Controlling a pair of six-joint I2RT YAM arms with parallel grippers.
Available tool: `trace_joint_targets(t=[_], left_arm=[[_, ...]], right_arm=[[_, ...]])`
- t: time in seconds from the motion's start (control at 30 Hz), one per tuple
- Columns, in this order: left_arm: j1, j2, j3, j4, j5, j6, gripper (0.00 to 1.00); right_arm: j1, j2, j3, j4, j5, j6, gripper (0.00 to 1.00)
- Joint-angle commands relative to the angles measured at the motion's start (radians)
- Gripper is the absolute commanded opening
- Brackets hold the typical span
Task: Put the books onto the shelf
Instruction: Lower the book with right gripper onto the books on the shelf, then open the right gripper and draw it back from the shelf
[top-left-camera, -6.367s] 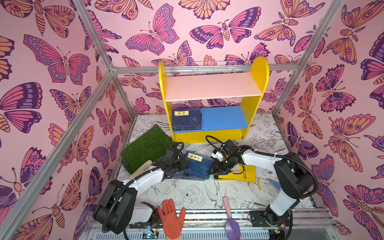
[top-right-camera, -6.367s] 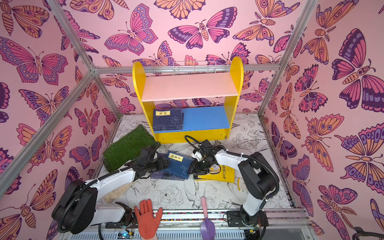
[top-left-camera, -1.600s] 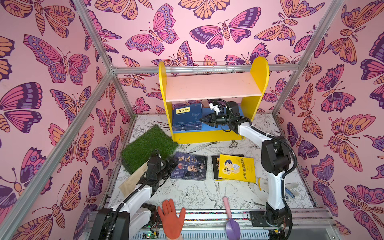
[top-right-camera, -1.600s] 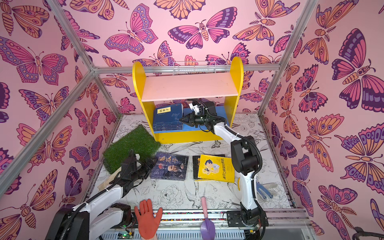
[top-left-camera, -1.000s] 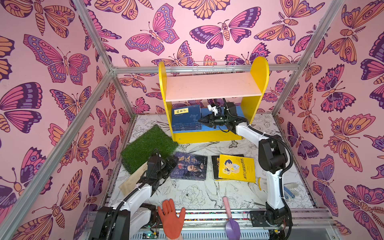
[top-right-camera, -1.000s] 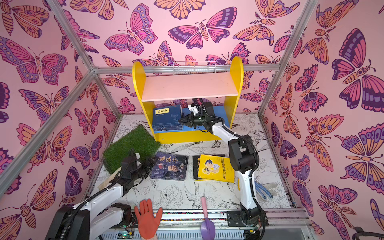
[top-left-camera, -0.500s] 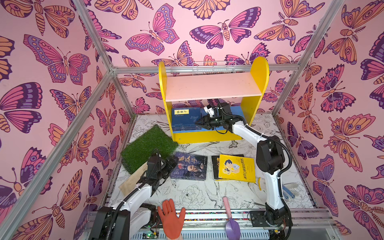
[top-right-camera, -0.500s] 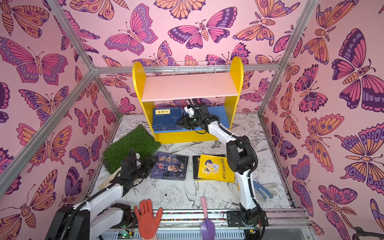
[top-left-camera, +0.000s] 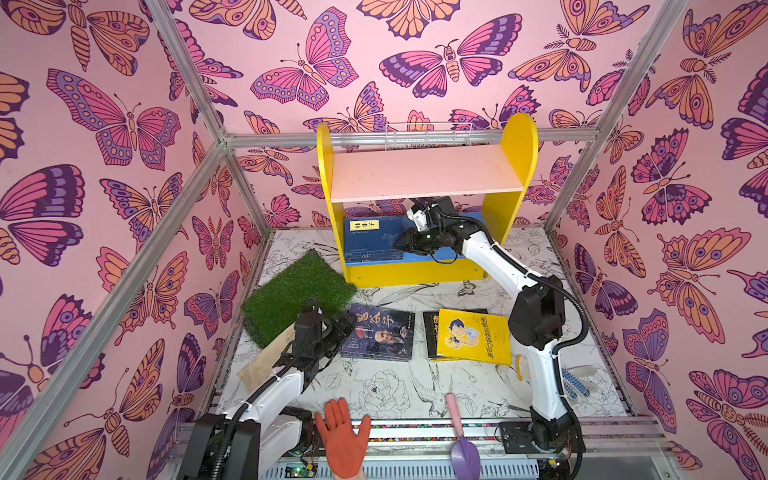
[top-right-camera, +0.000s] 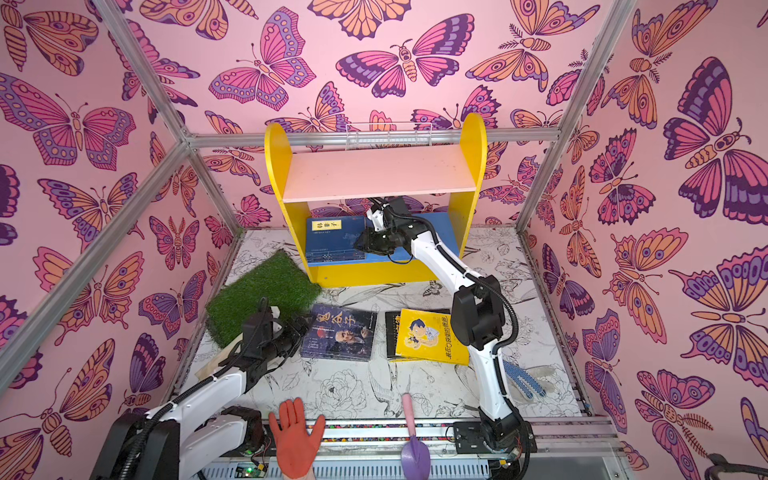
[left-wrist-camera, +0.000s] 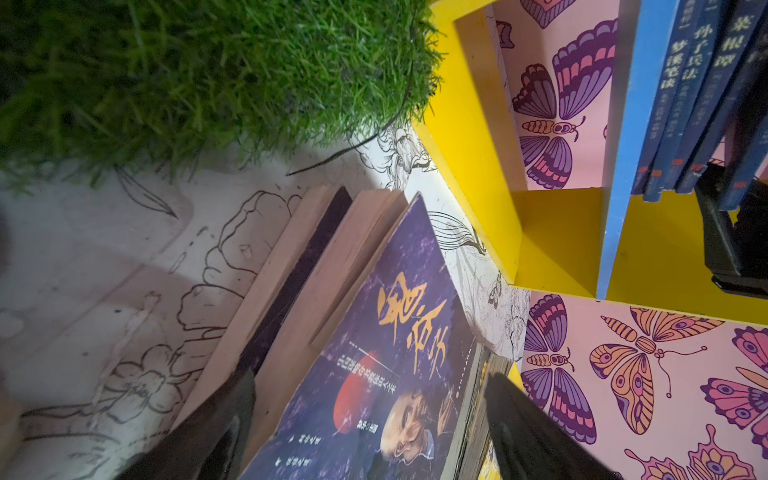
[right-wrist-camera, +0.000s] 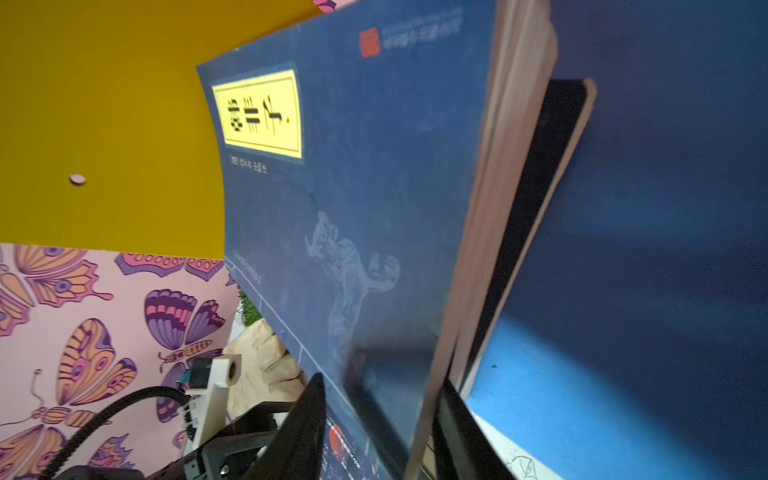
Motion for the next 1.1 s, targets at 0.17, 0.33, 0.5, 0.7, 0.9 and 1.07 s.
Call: trace_joint_targets(t=[0.17, 0.33, 0.5, 0.7, 0.9, 1.07], left_arm=[[0.005, -0.019, -0.003, -0.019, 0.018, 0.005, 0.89], [0.005, -0.024, -0.007, -0.017, 0.018, 0.004, 0.88], [0.005, -0.027, -0.004, -0.016, 0.018, 0.006, 0.88], [0.006, -0.033, -0.002, -0.015, 0.020, 0.009, 0.88], [0.006, -0.048, -0.005, -0.021, 0.002, 0.009, 0.88], [0.007, -0.076, -0.005, -0.065, -0.048, 0.011, 0.88]], right_arm=[[0.031, 0.001, 0.071, -0.084, 0.151, -0.130, 0.56], [0.031, -0.054, 0.037, -0.045, 0.165, -0.177, 0.65], [0.031, -0.091, 0.002, -0.031, 0.161, -0.212, 0.69], [0.032, -0.151, -0.086, 0.011, 0.164, -0.245, 0.69], [0.055, -0.245, -0.243, 0.044, 0.232, -0.297, 0.67], [0.105, -0.336, -0.386, 0.075, 0.320, -0.327, 0.63]])
